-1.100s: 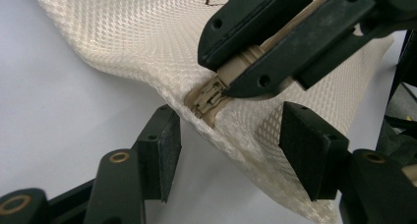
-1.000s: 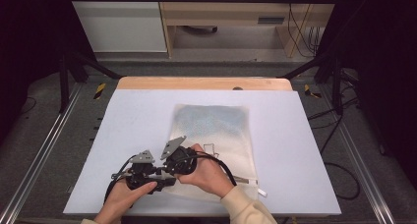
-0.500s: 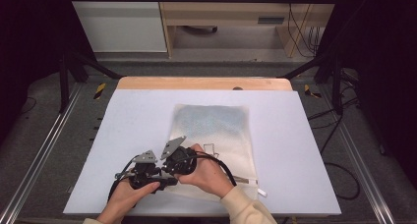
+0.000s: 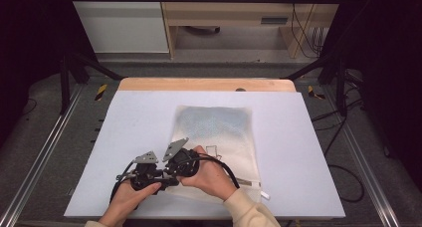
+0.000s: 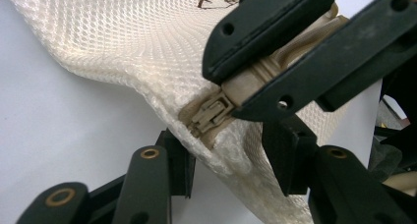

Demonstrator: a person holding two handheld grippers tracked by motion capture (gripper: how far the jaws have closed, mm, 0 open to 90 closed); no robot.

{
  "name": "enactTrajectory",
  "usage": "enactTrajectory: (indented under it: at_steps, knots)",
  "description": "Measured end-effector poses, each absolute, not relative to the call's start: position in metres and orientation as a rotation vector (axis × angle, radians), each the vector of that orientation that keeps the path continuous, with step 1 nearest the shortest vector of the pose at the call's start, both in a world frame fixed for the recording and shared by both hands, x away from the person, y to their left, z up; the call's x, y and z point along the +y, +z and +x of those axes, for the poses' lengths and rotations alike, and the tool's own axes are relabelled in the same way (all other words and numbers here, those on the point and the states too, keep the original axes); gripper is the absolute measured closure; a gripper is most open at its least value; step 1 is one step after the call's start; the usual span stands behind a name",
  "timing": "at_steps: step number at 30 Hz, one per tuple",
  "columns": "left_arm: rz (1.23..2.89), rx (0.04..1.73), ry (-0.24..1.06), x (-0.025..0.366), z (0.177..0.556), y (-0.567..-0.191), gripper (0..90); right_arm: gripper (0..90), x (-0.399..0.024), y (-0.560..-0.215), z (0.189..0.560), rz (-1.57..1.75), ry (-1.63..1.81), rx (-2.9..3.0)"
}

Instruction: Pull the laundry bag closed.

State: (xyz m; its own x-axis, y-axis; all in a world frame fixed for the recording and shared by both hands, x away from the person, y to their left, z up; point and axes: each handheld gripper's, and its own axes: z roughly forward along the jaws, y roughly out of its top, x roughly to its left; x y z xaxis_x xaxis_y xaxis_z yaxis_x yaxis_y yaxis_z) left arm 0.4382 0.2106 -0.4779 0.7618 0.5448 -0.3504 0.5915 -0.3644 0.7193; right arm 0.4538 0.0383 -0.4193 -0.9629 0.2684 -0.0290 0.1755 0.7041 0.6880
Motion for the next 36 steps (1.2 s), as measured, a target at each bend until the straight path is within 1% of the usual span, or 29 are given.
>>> enactTrajectory:
  at_steps: [4, 10, 15, 23, 36]
  knots:
    - [2.050, 0.854, -0.071, 0.2105, 0.4389, -0.4783, 61.6, 81.8, 0.0382, -0.4196, 0.4537, 0.365, 1.101, 2.785]
    - [2.049, 0.874, -0.076, 0.2128, 0.4414, -0.4789, 71.7, 81.8, 0.0382, -0.4202, 0.4536, 0.356, 1.092, 2.791]
    - [2.058, 0.866, -0.063, 0.2127, 0.4414, -0.4796, 76.6, 81.8, 0.0374, -0.4204, 0.4536, 0.354, 1.091, 2.793]
    - [2.060, 0.859, -0.050, 0.2128, 0.4409, -0.4788, 81.7, 81.8, 0.0361, -0.4206, 0.4537, 0.344, 1.097, 2.792]
    - [2.062, 0.842, -0.030, 0.2124, 0.4403, -0.4775, 82.8, 81.7, 0.0330, -0.4202, 0.4546, 0.339, 1.103, 2.793]
